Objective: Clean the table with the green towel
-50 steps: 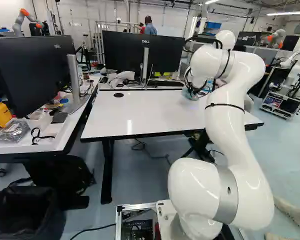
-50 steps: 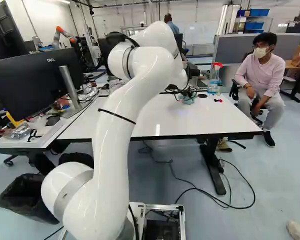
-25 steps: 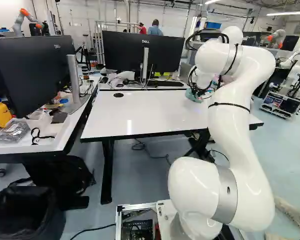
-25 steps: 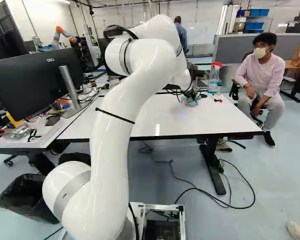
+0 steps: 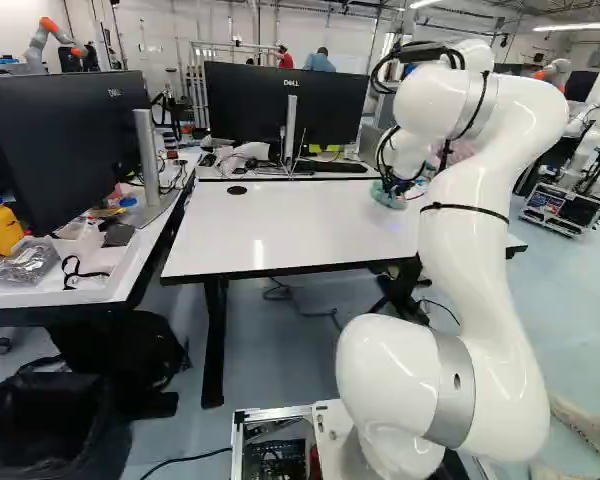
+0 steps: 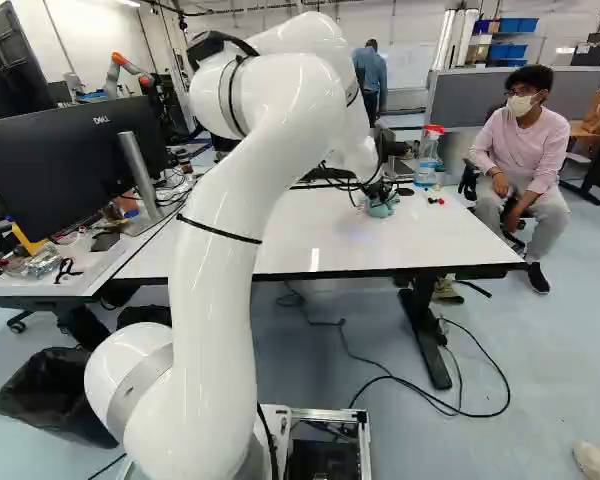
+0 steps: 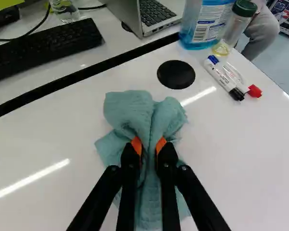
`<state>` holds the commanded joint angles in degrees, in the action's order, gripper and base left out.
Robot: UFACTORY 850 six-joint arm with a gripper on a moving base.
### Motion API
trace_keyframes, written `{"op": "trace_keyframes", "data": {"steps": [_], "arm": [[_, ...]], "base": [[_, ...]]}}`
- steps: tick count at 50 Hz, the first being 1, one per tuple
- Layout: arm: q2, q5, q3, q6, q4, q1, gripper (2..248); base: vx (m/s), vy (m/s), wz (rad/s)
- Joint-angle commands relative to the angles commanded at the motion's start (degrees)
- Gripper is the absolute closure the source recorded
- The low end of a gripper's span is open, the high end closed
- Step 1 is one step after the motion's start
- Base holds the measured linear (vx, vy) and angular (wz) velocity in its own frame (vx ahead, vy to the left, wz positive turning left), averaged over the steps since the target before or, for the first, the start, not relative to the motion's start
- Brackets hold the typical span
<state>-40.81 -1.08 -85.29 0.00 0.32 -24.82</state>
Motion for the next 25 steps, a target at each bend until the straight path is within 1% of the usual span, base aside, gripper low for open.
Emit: {"op": "trace_keyframes", "data": {"steps": [13,25], "arm": [[0.4,0.0,0.5,0.0,0.0,1.9,199],[-1.1,0.0,-1.6,0.0,0.0,3.3,199]], "base": [[0.0,0.0,0.0],[0.0,0.0,0.0]]}}
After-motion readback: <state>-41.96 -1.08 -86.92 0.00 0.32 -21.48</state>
